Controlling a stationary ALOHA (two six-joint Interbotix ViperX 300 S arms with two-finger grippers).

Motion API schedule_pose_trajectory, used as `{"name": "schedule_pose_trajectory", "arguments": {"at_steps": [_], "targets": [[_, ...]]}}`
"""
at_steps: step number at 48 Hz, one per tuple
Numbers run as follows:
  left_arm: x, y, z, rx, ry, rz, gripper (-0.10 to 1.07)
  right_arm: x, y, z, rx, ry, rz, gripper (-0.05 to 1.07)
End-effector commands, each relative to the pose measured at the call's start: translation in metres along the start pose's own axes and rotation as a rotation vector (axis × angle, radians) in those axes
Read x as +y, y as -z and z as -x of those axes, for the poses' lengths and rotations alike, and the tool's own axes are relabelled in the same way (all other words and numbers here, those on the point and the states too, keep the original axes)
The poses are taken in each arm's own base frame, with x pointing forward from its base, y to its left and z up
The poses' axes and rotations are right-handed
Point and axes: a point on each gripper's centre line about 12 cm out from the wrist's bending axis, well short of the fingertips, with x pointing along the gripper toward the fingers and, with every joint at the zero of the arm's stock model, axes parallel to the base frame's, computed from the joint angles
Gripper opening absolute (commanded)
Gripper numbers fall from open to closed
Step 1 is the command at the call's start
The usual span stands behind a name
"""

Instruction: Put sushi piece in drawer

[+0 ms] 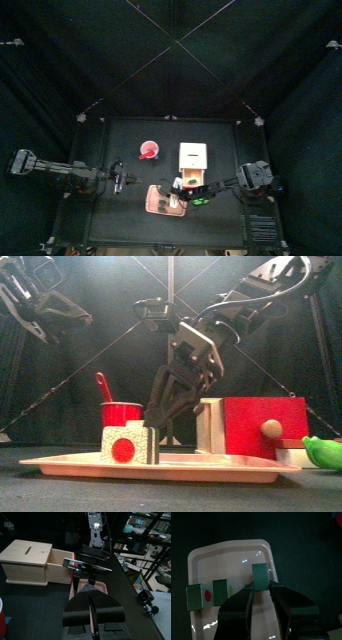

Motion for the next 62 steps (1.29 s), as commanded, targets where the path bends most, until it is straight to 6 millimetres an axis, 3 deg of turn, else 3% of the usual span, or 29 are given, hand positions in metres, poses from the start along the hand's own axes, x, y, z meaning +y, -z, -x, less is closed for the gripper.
{"name": "schedule_pose_trajectory", "arguments": {"at_steps": [1, 12, 19, 28, 43, 53, 62], "targets": [[-0.001, -0.006, -0.001, -0.018, 0.002, -0.002, 0.18, 0.0, -0.024, 0.018, -0.06, -0.02, -0.039, 0.61], [0.0, -0.006, -0.001, -0.019, -0.001, -0.003, 0.18, -0.004, -0.034, 0.048, -0.098, -0.033, -0.092, 0.61], [0.0, -0.005, -0.001, -0.017, 0.001, -0.003, 0.18, -0.018, -0.035, 0.072, -0.114, 0.02, -0.122, 0.61], [0.0, -0.006, -0.001, -0.017, -0.001, -0.002, 0.18, -0.036, -0.024, 0.099, -0.106, 0.122, -0.148, 0.61], [0.0, -0.005, -0.001, -0.016, -0.002, -0.001, 0.18, -0.051, 0.0, 0.14, -0.131, 0.22, -0.27, 0.61], [0.001, -0.005, -0.001, -0.016, -0.004, 0.0, 0.18, -0.056, 0.021, 0.151, -0.174, 0.221, -0.341, 0.61], [0.001, -0.005, -0.001, -0.016, -0.004, 0.0, 0.18, -0.06, 0.039, 0.145, -0.157, 0.218, -0.385, 0.62]]}}
